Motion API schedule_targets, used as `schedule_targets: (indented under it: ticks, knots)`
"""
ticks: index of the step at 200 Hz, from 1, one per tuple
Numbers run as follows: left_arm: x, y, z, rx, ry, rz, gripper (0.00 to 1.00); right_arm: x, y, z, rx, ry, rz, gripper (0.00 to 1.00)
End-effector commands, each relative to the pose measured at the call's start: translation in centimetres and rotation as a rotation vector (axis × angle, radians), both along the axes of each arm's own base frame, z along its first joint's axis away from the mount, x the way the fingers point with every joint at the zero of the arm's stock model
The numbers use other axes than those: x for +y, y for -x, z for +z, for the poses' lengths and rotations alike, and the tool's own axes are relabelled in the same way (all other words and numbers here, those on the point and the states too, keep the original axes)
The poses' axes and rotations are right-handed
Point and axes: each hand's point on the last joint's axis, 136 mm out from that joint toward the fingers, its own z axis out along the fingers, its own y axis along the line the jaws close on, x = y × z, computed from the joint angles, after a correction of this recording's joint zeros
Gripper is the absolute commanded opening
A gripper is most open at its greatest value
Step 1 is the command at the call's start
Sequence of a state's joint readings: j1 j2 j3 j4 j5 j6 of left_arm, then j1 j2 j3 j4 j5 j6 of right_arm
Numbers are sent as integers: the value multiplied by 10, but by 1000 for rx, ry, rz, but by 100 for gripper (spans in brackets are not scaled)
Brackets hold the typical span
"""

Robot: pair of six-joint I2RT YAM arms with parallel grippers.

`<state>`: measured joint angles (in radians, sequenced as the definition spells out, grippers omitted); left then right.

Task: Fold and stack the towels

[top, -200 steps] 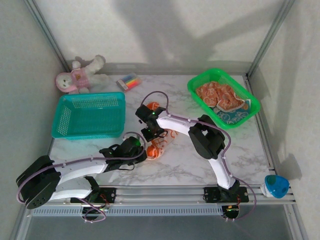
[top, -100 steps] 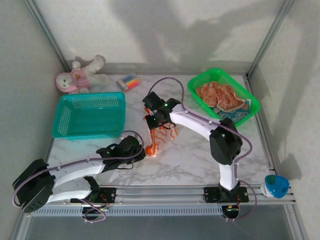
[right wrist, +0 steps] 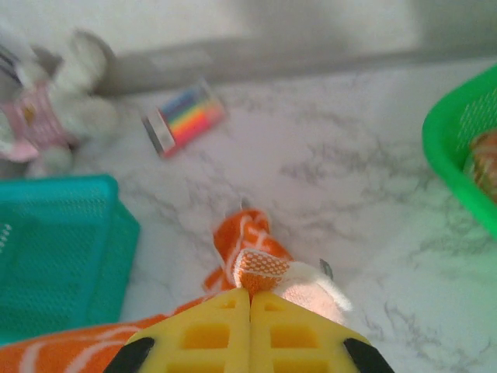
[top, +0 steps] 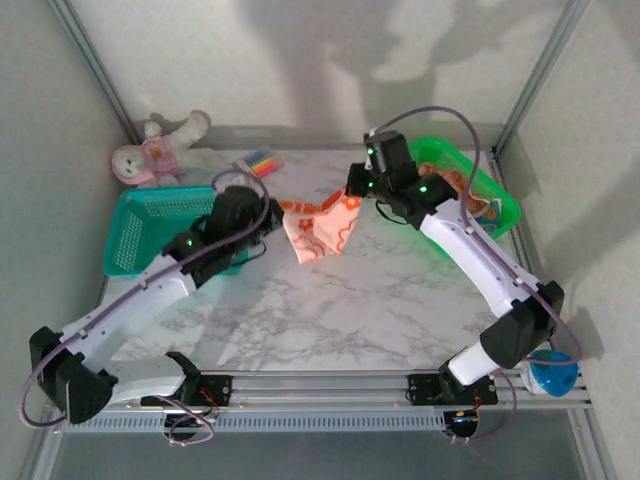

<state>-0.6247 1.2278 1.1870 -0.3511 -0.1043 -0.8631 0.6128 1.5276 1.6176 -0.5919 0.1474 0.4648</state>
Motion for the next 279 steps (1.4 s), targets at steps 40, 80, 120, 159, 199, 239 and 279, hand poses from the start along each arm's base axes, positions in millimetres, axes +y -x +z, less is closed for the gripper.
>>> schedule_targets:
  ticks: [40, 80, 120, 159, 199, 239, 279]
  knots:
    - [6, -66, 136, -223, -143, 89, 0, -30, -20, 150, -351, -173, -135, 0]
    - [5, -92, 209, -363, -189, 95, 0, -42, -25, 207, -486, -238, -155, 0]
    - [8, -99, 236, -437, -194, 105, 0, -37, -31, 215, -495, -220, -121, 0]
    - [3, -91, 235, -422, -168, 66, 0, -33, -22, 214, -477, -245, -78, 0]
    - [0, -68, 239, -429, -152, 43, 0, -29, 0, 214, -458, -263, -12, 0]
    - [-8, -35, 240, -430, -139, 19, 0, -32, 31, 213, -446, -279, 23, 0]
    - [-9, 1, 231, -407, -109, 34, 0, -34, 68, 207, -436, -268, 37, 0]
